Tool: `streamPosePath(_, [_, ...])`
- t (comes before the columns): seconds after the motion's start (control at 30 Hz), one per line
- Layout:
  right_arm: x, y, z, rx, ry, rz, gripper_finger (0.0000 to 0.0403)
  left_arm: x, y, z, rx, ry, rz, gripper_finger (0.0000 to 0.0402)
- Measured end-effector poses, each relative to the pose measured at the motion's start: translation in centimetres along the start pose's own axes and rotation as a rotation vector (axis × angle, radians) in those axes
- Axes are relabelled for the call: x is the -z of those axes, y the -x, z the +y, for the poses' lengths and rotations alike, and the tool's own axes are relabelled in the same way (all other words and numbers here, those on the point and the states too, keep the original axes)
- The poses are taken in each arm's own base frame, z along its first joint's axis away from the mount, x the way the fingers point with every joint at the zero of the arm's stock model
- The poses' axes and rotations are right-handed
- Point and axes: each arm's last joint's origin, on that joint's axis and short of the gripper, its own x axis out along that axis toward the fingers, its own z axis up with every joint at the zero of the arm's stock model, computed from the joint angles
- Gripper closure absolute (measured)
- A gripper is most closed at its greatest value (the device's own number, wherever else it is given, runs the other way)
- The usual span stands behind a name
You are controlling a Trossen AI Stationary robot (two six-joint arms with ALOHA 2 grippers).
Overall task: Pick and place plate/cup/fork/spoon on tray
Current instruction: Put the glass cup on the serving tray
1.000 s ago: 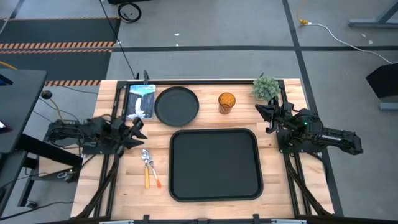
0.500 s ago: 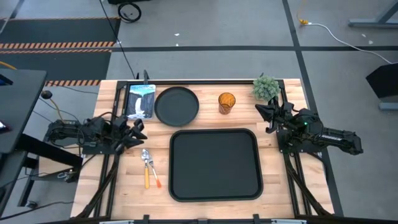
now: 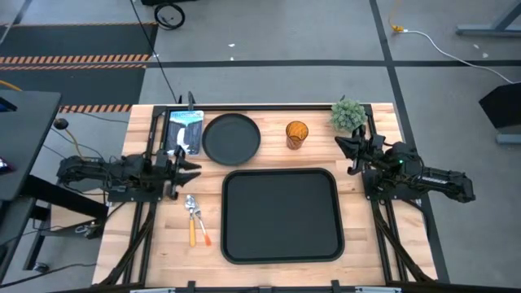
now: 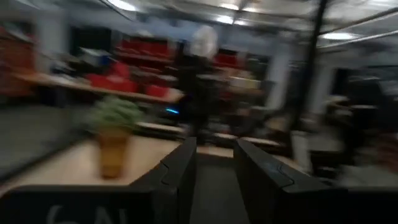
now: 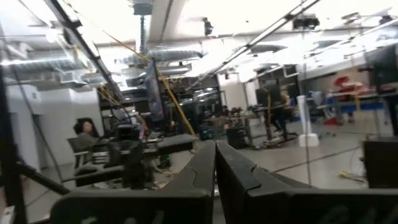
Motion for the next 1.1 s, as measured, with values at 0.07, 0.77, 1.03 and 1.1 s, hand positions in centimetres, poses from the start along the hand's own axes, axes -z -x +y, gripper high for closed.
streamPosePath(0.07, [0.0,0.0,0.1,-0.034,-0.005,0.002,0.0384,-0.4,-0.2,0.1,-0.071,-0.035,-0.043,0.0285])
streamPosePath(0.77, [0.0,0.0,0.5,-0.171,-0.512,0.062,0.0384,2.0,-2.6,0.2,-0.205,0.145,0.101,0.0285])
streamPosePath(1.03, [0.0,0.0,0.2,-0.063,-0.453,0.017,0.0384,2.7,-3.3,0.2,-0.237,0.214,0.163,0.0285])
streamPosePath(1.1, [-0.1,0.0,0.0,-0.007,-0.411,-0.004,0.0384,2.5,-3.9,0.0,-0.245,0.224,0.170,0.0285])
